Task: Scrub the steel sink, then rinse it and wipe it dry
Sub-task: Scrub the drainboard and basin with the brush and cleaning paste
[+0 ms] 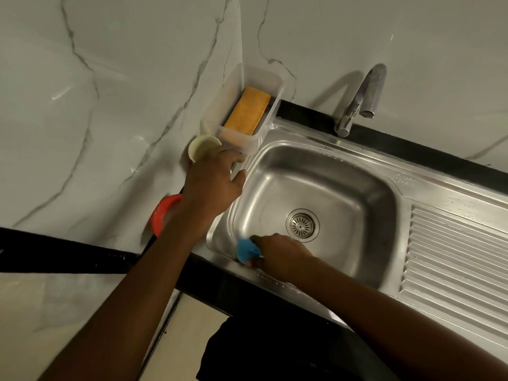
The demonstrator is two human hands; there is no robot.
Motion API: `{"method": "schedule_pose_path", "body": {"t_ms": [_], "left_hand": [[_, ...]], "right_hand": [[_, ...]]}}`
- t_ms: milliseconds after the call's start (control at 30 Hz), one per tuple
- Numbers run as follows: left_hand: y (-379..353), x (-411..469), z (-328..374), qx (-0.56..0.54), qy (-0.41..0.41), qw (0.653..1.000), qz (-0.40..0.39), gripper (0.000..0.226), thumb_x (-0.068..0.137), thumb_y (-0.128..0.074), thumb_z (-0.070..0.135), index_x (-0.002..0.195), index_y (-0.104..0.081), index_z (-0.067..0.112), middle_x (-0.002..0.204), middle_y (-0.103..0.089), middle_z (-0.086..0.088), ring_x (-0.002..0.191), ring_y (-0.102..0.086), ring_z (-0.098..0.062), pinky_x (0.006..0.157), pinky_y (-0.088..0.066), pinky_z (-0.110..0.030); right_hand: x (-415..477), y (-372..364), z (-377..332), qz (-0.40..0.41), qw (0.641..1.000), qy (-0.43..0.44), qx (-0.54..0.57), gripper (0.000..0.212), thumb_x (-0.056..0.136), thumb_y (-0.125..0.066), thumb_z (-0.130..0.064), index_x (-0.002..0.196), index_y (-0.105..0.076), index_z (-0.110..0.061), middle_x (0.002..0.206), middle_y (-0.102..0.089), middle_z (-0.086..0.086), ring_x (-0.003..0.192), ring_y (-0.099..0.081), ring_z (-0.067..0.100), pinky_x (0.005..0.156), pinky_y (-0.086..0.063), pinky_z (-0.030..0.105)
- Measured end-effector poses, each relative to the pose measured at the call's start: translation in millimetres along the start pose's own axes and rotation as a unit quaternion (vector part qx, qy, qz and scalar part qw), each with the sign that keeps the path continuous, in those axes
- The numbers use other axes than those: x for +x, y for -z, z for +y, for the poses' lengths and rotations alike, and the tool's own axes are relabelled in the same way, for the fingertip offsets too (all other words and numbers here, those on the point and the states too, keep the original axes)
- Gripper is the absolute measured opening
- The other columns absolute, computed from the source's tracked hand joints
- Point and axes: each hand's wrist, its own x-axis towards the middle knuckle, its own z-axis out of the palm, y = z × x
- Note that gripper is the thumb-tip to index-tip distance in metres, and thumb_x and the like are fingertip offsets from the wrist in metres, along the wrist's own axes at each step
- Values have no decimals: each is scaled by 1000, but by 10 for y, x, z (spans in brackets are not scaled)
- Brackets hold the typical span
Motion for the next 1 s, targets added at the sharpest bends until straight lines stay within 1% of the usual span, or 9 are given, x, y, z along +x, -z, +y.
{"method": "schedule_pose_path", "body": {"t_ms": [100,233,300,367,433,500,600,733,1000], "left_hand": [[84,-243,65,-8,39,999,17,24,93,-77,29,115,-75,20,109,-76,1,95,-72,-19,78,-59,-36],[205,-572,154,4,55,998,19,24,94,-75,31,115,-76,20,110,-78,3,102,-72,-17,86,-60,-38],[239,-714,200,5,68,998,12,23,96,-75,30,116,-77,19,111,-77,3,101,-70,-13,83,-56,-28],[248,-868,254,17,88,996,6,24,96,-75,29,118,-77,18,111,-77,3,95,-64,-5,76,-43,-12],[245,-1008,288,26,100,995,4,23,96,-76,27,116,-78,17,108,-77,2,91,-58,-2,71,-35,-6],[243,-1148,327,19,105,994,6,21,95,-77,25,114,-78,16,104,-76,2,90,-59,-3,72,-40,-8],[235,-1326,394,-16,100,995,6,21,95,-77,22,115,-77,16,103,-76,2,92,-67,-10,80,-56,-25],[178,-1474,508,-27,100,995,8,21,96,-76,24,115,-77,17,106,-76,3,98,-69,-12,83,-61,-32],[142,-1638,576,-55,96,994,-11,20,96,-74,26,115,-76,20,110,-76,4,103,-71,-12,86,-62,-35]], "right_hand": [[-181,-14,173,-9,1000,-9,5,55,95,-61,-56,141,-53,-27,127,-67,5,112,-66,27,93,-53,40],[-26,-86,18,25,1000,0,-1,49,94,-61,-57,130,-57,-23,118,-68,7,106,-67,30,83,-50,38],[69,-131,-67,38,999,7,25,45,93,-63,-54,124,-59,-22,115,-68,7,104,-67,30,83,-50,38],[65,-188,-79,53,998,10,44,43,94,-64,-53,121,-60,-20,113,-68,7,103,-67,29,81,-49,36],[-23,-251,28,60,996,3,65,44,94,-62,-54,123,-61,-20,115,-68,7,104,-67,29,85,-52,37],[-208,-286,256,50,996,-10,76,49,91,-62,-59,126,-62,-24,119,-70,4,106,-67,27,90,-54,39],[-565,-323,696,32,995,-28,95,55,90,-60,-66,129,-63,-27,120,-71,0,107,-67,22,95,-54,41],[-1049,-354,1081,22,994,-62,87,56,95,-60,-62,135,-60,-22,122,-71,3,106,-65,19,95,-52,36],[-813,-313,710,53,993,-59,91,58,96,-61,-59,137,-59,-17,125,-68,7,109,-64,23,90,-50,34]]}}
